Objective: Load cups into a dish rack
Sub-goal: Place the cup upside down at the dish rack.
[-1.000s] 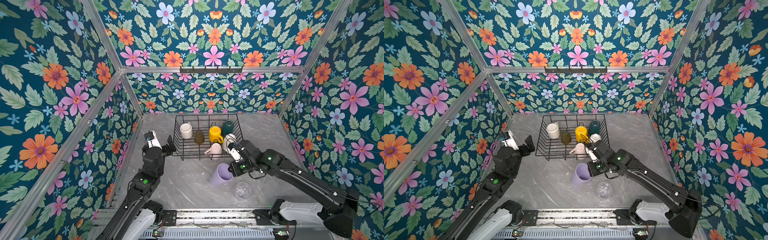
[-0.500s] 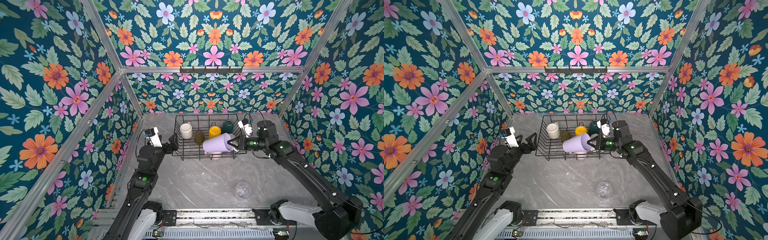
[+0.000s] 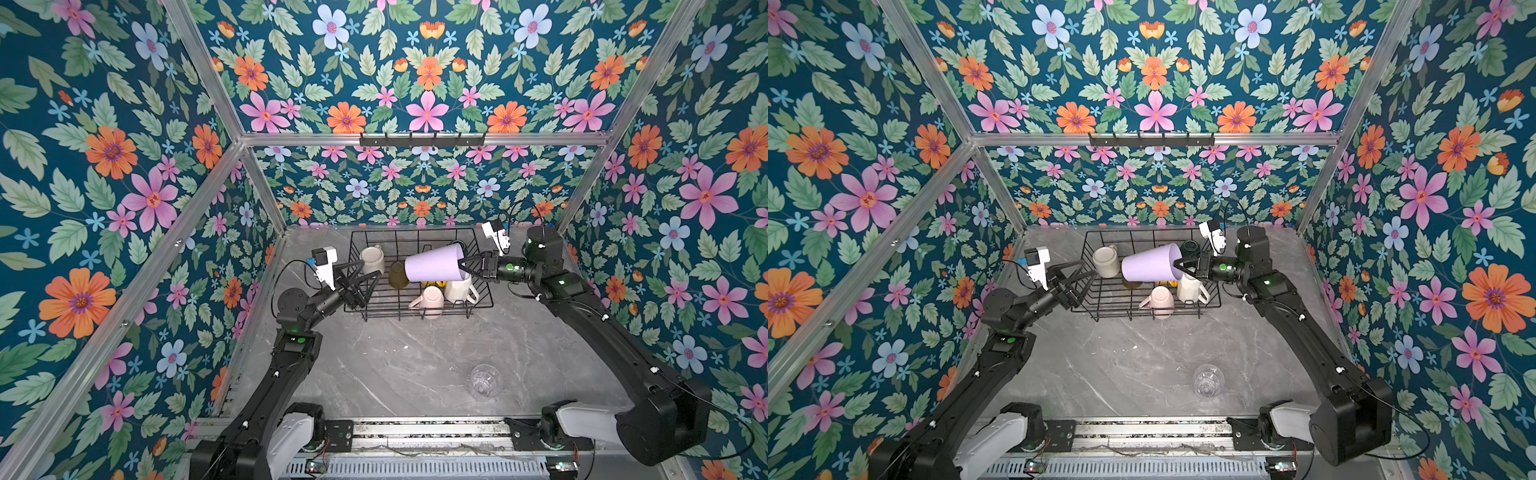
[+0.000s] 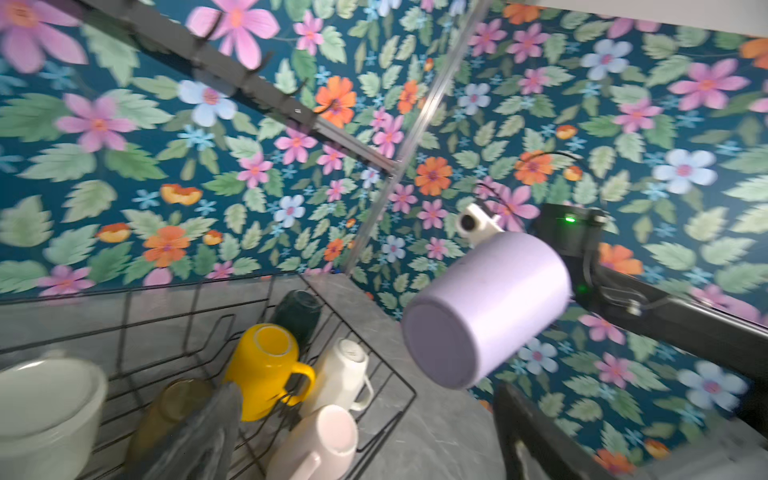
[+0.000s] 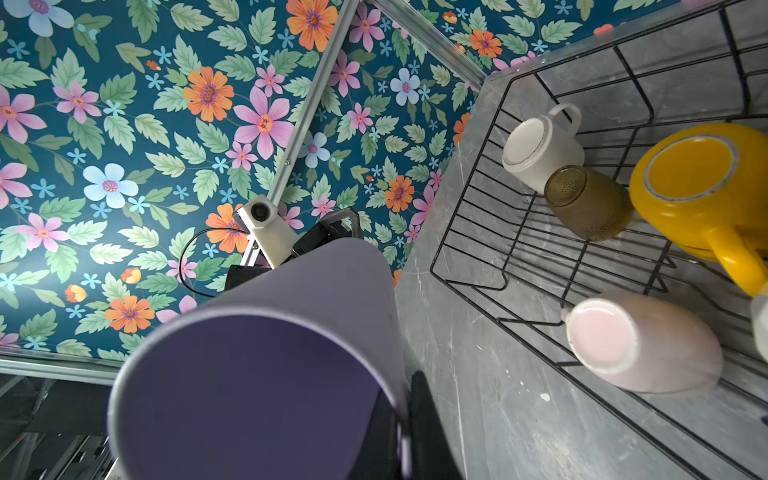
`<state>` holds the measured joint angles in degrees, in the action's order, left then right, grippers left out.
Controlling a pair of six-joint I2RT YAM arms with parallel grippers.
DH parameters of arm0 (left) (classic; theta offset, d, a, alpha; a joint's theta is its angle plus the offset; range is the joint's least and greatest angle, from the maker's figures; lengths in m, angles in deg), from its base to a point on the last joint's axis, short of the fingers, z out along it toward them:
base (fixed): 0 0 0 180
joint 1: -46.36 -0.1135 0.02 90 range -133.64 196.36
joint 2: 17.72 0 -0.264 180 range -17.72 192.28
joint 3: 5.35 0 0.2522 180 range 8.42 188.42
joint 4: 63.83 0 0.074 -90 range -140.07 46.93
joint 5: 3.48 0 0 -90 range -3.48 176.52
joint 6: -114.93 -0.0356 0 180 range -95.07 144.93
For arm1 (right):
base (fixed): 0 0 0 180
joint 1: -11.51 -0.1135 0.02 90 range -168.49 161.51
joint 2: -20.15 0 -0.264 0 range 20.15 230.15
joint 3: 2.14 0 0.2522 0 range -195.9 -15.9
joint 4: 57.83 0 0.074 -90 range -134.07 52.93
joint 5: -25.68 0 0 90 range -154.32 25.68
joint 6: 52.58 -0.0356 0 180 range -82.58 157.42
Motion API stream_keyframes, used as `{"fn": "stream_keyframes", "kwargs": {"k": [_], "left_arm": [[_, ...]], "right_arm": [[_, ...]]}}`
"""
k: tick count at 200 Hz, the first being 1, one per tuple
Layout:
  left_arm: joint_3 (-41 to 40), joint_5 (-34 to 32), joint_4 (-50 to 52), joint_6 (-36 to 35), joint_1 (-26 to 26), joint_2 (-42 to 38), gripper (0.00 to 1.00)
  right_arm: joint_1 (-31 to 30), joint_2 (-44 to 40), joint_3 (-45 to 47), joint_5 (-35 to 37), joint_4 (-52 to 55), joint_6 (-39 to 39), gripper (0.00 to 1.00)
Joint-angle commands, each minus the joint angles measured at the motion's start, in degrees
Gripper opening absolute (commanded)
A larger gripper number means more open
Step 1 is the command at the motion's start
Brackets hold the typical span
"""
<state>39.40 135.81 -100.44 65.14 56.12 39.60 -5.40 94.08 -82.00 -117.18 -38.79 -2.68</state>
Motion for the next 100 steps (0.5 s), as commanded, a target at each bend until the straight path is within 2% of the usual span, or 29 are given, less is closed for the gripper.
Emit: {"fn": "stream_keyframes", "kwargs": {"k": [1, 51, 100], "left_arm": [[0.44, 10.34, -18.51, 9.03, -0.09, 2.69, 0.95], [-0.04, 12.66, -30.78, 17.53, -0.09, 6.81, 0.96], [-0.31, 13.45, -32.16, 18.85, -0.09, 6.34, 0.96]], "right_arm": [[-0.01, 0.83, -0.99, -3.87, -4.27, -0.64, 0.00], [-1.86, 2.74, -3.26, -6.60, -5.52, -0.14, 0.00], [-5.44, 5.39, -6.32, -6.35, -5.80, 0.63, 0.00]]}}
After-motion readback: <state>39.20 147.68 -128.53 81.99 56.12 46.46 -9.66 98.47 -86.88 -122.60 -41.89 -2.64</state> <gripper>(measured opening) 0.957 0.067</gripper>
